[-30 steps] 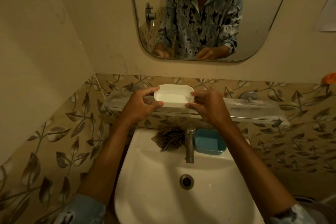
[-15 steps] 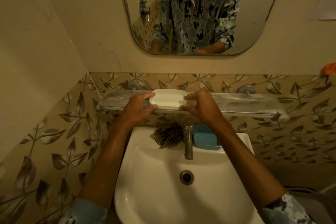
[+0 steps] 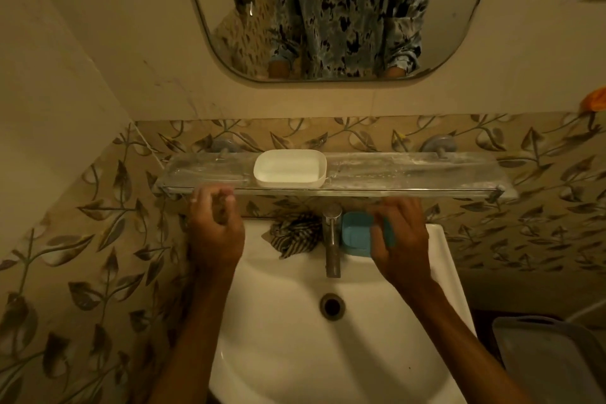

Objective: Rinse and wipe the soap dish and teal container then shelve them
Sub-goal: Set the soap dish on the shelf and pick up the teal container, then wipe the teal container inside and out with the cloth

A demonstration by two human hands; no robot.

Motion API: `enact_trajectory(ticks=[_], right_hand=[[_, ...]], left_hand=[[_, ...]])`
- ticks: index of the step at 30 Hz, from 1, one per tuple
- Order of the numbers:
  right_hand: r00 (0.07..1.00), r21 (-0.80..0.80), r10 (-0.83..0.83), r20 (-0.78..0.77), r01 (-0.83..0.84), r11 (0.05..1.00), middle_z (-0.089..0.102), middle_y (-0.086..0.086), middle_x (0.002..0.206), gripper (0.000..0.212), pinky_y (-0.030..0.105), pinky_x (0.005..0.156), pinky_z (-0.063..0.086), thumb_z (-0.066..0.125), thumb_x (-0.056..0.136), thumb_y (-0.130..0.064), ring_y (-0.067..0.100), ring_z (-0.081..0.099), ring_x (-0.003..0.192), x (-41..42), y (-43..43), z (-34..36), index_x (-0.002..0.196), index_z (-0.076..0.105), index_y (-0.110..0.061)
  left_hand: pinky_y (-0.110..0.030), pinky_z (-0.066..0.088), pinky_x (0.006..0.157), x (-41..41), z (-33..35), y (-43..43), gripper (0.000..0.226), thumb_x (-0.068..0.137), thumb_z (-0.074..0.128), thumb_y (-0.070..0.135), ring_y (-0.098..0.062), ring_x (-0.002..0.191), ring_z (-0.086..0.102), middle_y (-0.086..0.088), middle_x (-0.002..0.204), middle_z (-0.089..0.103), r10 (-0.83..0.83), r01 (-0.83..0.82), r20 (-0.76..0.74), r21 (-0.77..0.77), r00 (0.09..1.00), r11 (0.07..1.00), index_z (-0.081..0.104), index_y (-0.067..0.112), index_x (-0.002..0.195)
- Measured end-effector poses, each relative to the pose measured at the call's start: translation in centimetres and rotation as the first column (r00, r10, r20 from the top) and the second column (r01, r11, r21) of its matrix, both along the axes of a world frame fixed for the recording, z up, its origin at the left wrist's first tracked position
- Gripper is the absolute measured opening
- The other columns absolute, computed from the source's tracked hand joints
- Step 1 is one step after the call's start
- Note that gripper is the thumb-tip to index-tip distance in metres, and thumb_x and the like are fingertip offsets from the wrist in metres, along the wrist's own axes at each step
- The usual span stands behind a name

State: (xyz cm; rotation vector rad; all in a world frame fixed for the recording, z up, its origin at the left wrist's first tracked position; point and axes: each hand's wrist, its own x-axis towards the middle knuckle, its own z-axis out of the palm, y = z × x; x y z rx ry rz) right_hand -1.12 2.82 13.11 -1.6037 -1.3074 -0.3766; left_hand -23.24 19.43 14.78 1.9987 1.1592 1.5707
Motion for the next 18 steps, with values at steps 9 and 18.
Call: enact_trajectory(ticks=[9,18], right_hand=[[0.987,-0.708,-0.115,-0.110,0.003,0.706,0.052,0.016,0.139,0.052,0.042,0.113,0.031,0.070,0.082,-0.009,0.033,0.044,0.131,5.0,-1.6,-9.9,0.131,0.053,-0.007],[0.995,-0.845,0.022,0.097,0.071,0.531,0.033,0.003,0.155,0.051,0.042,0.118,-0.008,0.054,0.094,-0.017,0.020,0.015,0.148,7.0,-0.1,-10.3,0.143,0.040,-0.019]], left_hand=[[-0.044,0.046,0.094,4.6,-10.9,-0.1,0.049,0.078,0.067,0.012,-0.032,0.114,0.051,-0.015,0.124,0.055,-0.417,0.132,-0.549,-0.483,0.725,0.866,0.051,0.004,0.124],[-0.043,0.038,0.107,9.3,-14.0,1.6,0.087,0.072,0.078,0.032,-0.029,0.132,0.041,-0.011,0.144,0.044,-0.401,0.100,-0.716,-0.424,0.572,0.900,0.033,0.012,0.144]])
